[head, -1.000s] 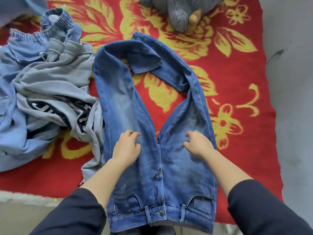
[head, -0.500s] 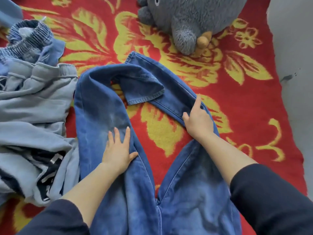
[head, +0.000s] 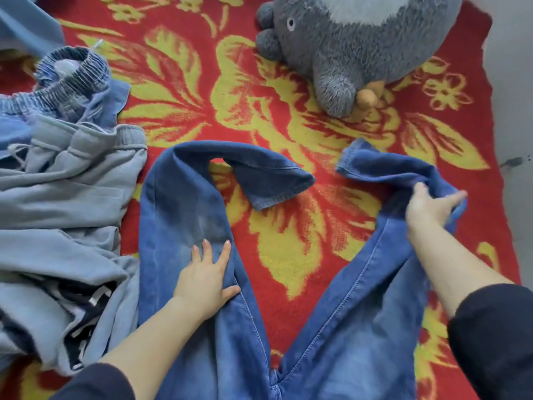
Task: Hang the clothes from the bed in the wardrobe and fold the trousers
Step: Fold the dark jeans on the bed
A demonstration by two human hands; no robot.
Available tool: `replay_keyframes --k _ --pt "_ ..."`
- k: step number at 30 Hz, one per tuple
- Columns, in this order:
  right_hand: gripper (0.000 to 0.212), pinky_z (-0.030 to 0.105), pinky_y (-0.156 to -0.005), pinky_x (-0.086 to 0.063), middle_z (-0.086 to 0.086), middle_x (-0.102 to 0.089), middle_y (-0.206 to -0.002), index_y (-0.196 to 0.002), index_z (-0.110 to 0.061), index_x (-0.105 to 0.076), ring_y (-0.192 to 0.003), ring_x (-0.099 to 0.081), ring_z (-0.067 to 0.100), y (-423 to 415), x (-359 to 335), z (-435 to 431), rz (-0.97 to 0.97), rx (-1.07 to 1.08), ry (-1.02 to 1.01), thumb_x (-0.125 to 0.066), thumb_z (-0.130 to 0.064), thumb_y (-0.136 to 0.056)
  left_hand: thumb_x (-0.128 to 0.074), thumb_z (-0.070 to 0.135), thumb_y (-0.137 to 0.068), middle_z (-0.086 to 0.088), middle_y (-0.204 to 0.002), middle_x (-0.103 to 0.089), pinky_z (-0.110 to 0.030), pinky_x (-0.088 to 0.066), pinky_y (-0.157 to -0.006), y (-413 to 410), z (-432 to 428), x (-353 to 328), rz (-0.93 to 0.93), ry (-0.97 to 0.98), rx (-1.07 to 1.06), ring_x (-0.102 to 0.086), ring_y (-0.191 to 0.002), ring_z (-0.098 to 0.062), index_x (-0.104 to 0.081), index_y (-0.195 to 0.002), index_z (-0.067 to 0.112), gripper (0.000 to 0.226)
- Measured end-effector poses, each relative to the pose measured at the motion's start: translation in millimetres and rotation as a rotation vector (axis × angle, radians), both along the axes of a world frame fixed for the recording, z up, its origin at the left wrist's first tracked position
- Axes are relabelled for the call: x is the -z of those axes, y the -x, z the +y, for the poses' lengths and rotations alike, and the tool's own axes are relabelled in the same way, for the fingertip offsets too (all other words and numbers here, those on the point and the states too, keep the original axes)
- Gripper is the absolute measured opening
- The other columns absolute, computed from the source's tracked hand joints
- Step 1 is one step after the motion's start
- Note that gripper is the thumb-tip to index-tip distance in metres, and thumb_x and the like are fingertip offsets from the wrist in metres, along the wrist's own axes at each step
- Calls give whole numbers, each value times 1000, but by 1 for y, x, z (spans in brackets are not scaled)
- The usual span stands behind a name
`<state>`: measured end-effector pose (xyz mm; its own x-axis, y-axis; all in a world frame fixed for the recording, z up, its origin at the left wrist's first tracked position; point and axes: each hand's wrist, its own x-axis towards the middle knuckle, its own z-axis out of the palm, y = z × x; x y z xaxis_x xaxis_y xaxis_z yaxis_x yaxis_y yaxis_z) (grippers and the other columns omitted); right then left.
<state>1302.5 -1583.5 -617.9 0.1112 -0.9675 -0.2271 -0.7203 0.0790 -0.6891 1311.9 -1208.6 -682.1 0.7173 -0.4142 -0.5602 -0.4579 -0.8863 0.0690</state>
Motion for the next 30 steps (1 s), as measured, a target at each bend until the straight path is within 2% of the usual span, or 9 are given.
replay_keyframes --k 5,8,12,16,20,23,25,28,30 --pt "60 40 -80 -48 -3 -57 -83 -140 -19 -37 -77 -55 18 -47 15 104 -7 -757 101 -54 -14 -82 -44 70 -84 -18 -158 -8 -39 -41 -102 -10 -2 -8 81 -19 4 -14 -145 -36 5 -153 28 94" --pt "81 38 -66 -51 -3 -56 -65 -152 -29 -12 -63 -57 17 -87 27 157 17 -881 -191 -51 -14 -83 -41 72 -84 -18 -157 -18 -37 -40 -101 -25 1 -11 114 -15 35 -27 -141 -35 -5 -153 32 87" --pt "54 46 -67 -58 12 -69 -88 -145 -25 -28 -64 -68 29 -133 35 179 101 -820 -307 -46 -19 -94 -36 72 -86 -15 -154 -29 -34 -41 -96 -41 9 -10 123 60 23 -45 -131 -27 -17 -149 42 73" --pt "9 32 -69 -37 12 -64 -101 -95 -14 -51 -84 -55 28 -170 8 174 112 -918 106 -45 -18 -91 -35 67 -90 -6 -160 -16 -37 -37 -104 -33 19 -9 215 139 -46 -25 -144 -26 -9 -149 46 68" --pt "44 33 -90 -42 6 -64 -116 -125 -26 -52 -110 -57 27 -217 -48 164 -171 -977 257 -45 -17 -83 -37 61 -93 -1 -157 -27 -33 -36 -105 -43 26 -12 252 208 -126 -34 -139 -22 -17 -146 51 58" --pt "80 42 -106 -39 6 -45 -145 -150 -43 -16 -129 -46 25 -237 -59 155 -21 -1019 162 -49 -15 -82 -43 52 -94 1 -157 -26 -32 -36 -106 -45 29 -14 290 238 -139 -33 -140 -21 -17 -146 50 59" --pt "77 42 -104 -41 11 -44 -143 -151 -33 -18 -128 -45 30 -230 -41 154 145 -906 124 -47 -13 -83 -43 47 -95 1 -160 -13 -34 -33 -110 -42 28 -15 321 233 -128 -22 -145 -20 -10 -148 48 63" --pt "22 30 -70 -45 13 -58 -100 -110 -12 -57 -93 -56 25 -196 6 173 172 -890 -164 -52 -22 -90 -43 44 -96 2 -161 -9 -36 -32 -111 -41 27 -14 313 228 -122 -18 -146 -19 -7 -148 48 63" --pt "24 30 -58 -40 5 -52 -67 -75 -14 -55 -65 -50 21 -174 31 196 151 -919 -294 -58 -33 -90 -42 44 -97 5 -161 -10 -35 -32 -112 -44 30 -14 307 232 -119 -19 -146 -18 -8 -148 49 62"
